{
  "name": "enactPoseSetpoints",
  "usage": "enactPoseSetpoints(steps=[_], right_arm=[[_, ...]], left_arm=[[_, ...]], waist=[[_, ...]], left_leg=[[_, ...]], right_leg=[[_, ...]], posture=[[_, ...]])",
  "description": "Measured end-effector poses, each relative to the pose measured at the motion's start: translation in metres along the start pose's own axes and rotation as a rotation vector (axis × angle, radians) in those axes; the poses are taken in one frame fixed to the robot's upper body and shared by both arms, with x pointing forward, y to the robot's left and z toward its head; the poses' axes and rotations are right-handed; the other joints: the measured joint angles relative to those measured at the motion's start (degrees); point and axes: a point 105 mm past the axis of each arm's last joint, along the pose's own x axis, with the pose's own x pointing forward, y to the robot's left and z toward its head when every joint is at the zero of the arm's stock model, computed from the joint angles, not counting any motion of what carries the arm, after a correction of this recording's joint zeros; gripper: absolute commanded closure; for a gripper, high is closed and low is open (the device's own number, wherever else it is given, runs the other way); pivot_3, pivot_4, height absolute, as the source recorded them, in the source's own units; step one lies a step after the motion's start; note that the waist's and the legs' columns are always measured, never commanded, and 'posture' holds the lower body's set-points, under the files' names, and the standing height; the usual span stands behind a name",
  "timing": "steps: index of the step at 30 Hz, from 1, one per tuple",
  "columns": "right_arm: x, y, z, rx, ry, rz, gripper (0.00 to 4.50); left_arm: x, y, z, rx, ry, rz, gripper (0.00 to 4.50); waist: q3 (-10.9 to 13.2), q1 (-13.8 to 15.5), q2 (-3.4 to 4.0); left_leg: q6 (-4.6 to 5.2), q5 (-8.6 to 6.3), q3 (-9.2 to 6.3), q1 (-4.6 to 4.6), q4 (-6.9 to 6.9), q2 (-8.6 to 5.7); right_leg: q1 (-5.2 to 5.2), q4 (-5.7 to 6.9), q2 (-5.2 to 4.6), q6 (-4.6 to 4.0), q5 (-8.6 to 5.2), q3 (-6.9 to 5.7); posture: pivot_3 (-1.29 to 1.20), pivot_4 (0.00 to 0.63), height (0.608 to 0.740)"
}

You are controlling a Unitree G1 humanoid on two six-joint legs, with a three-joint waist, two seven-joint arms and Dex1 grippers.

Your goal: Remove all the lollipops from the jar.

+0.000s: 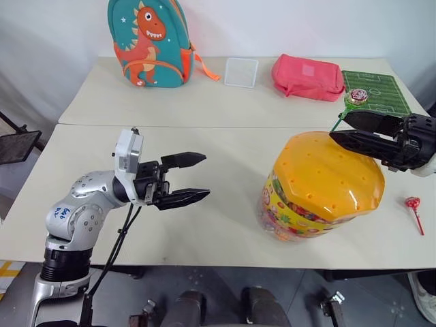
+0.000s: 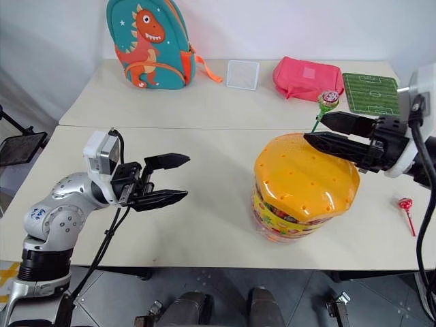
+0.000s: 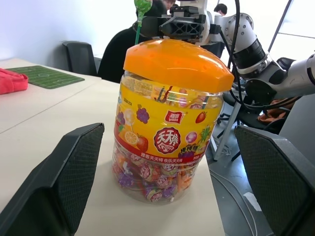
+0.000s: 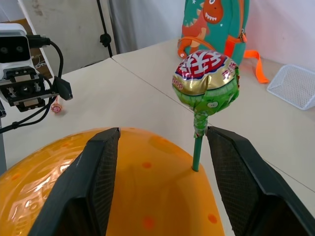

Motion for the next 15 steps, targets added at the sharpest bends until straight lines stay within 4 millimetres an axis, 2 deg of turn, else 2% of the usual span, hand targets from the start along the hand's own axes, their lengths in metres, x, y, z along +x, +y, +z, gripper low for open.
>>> enactPoseSetpoints(steps=[2,8,9,15], right_arm=[[0.002,-0.002,0.000,0.000,0.002,-0.001,2.19],[0.004,-0.010,-0.003,0.007,0.009,-0.037,4.25],[0.004,-0.012,-0.004,0.004,0.013,-0.047,4.48],[0.007,-0.015,-0.004,0.008,-0.022,-0.047,4.48]], left_arm=[[0.002,-0.001,0.001,0.007,-0.002,-0.002,0.00],[0.006,-0.001,0.003,0.010,-0.027,0.005,0.00],[0.007,-0.001,0.004,0.006,-0.042,0.008,0.00],[0.009,0.001,0.012,-0.002,-0.108,0.028,0.00]], waist=[[0.00,0.00,0.00],[0.00,0.01,0.00],[0.00,0.00,0.00],[0.00,-0.07,0.00]], left_leg=[[0.00,0.00,0.00,0.00,0.00,0.00],[0.00,0.00,0.00,-0.01,0.01,-0.01],[0.00,0.00,0.00,-0.01,0.00,0.00],[0.00,0.00,0.01,-0.02,-0.03,0.00]], right_leg=[[0.00,0.00,0.00,0.00,0.00,0.00],[-0.01,0.00,0.00,0.00,0.00,0.01],[-0.02,0.01,0.00,0.00,0.00,0.00],[-0.05,0.00,0.01,0.00,0.00,0.00]], posture=[[0.00,0.150,0.740],[0.00,0.150,0.740],[0.00,0.150,0.740],[0.00,0.150,0.740]])
